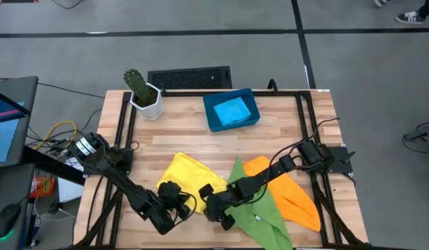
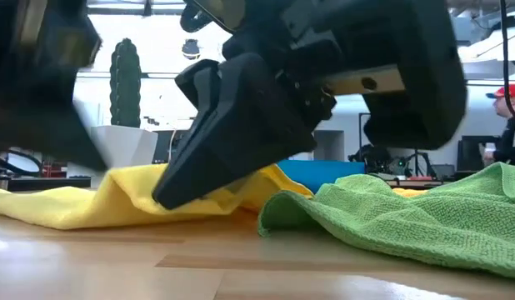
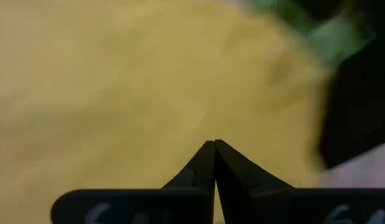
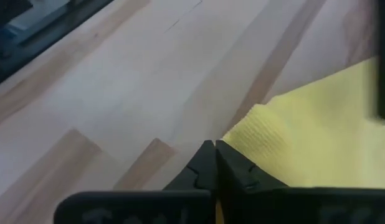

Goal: Fold microfiber towels
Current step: Fold the yellow microfiber cloth

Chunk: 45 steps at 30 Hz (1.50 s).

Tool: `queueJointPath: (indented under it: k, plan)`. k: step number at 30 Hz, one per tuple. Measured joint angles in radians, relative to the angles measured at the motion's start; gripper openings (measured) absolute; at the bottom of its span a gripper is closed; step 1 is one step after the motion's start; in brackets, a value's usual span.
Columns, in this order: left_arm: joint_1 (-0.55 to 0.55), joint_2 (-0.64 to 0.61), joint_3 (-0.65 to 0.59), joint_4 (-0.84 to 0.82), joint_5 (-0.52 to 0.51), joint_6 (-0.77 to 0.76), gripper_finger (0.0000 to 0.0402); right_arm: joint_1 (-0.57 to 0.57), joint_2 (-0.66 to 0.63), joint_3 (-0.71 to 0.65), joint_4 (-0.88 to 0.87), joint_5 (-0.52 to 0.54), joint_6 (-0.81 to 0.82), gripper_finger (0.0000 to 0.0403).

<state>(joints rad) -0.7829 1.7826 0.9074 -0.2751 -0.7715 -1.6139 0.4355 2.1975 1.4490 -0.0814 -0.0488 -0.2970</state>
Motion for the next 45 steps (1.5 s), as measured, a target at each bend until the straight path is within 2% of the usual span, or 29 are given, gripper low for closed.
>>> queueJointPath:
  k: [6,11,15,24,34,38,41,45]
  plan:
    - [-0.029,-0.052,0.107,0.006,-0.080,-0.023,0.0000,0.000,0.000,0.000,-0.004,-0.009,0.000,0.0018]
    - [-0.037,0.091,0.206,0.043,0.020,-0.019,0.0000,-0.006,0.000,0.000,0.008,-0.011,0.001,0.0024]
    - [-0.038,0.190,0.264,-0.025,0.014,-0.169,0.0000,-0.006,-0.001,0.000,0.003,-0.012,0.010,0.0019]
    - [-0.066,0.207,0.328,-0.233,-0.021,-0.298,0.0000,0.017,-0.002,0.000,-0.016,-0.016,0.017,0.0023]
    - [-0.057,0.298,0.332,-0.163,-0.008,-0.357,0.0000,0.006,-0.002,0.001,-0.012,-0.015,0.011,0.0025]
    - [-0.057,0.293,0.332,-0.161,-0.015,-0.362,0.0000,0.007,-0.002,0.001,-0.024,-0.015,0.011,0.0019]
    - [-0.069,0.260,0.331,-0.183,-0.035,-0.363,0.0000,0.007,-0.002,0.001,-0.023,-0.015,0.012,0.0021]
    - [-0.082,0.228,0.332,-0.297,-0.058,-0.417,0.0000,0.007,-0.002,0.001,-0.019,-0.015,0.015,0.0026]
